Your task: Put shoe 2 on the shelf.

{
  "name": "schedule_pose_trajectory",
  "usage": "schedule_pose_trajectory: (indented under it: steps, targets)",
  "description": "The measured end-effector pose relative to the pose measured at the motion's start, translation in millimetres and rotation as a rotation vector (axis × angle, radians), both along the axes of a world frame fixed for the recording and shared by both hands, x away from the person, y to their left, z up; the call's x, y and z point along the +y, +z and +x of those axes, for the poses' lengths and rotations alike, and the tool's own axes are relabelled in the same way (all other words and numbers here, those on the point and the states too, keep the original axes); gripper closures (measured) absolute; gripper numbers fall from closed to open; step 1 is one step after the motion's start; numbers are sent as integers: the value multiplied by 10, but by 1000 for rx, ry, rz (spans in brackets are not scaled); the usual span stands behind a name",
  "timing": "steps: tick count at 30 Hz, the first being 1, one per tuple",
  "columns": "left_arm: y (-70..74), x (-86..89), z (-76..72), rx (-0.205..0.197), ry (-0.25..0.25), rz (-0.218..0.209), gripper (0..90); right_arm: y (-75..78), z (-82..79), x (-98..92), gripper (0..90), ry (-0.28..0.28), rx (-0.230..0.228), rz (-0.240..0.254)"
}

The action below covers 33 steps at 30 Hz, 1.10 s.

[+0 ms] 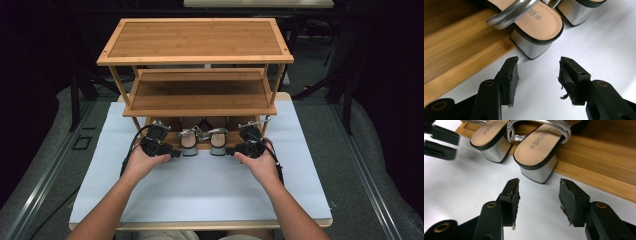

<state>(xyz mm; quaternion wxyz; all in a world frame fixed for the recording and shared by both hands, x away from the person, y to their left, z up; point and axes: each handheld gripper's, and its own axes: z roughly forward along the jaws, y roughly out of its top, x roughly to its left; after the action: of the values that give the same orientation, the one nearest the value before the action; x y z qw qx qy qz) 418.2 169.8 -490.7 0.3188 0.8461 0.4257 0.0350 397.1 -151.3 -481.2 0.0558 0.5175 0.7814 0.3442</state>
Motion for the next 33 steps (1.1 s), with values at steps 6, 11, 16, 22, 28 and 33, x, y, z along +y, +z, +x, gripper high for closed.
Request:
schedule_pose_trajectory:
  steps: [6, 11, 16, 22, 28, 33]
  targets:
    - [61, 132, -96, 1, -6, 15, 487, 45, -96, -85, 494, 8, 3, -17]
    - [92, 313, -175, -1, 2, 7, 485, 110, -227, -195, 489, 14, 2, -23]
    - [145, 503, -285, -27, 34, -17, 481, 160, -334, -299, 488, 24, -11, -3]
    - [167, 666, -400, -50, 58, -47, 476, 165, -501, -398, 488, 22, -28, 24]
    - [115, 787, -525, -53, 70, -27, 476, 124, -708, -443, 487, -53, -73, -53]
    - [21, 859, -638, -62, 76, -17, 476, 62, -810, -520, 487, -74, -71, -66]
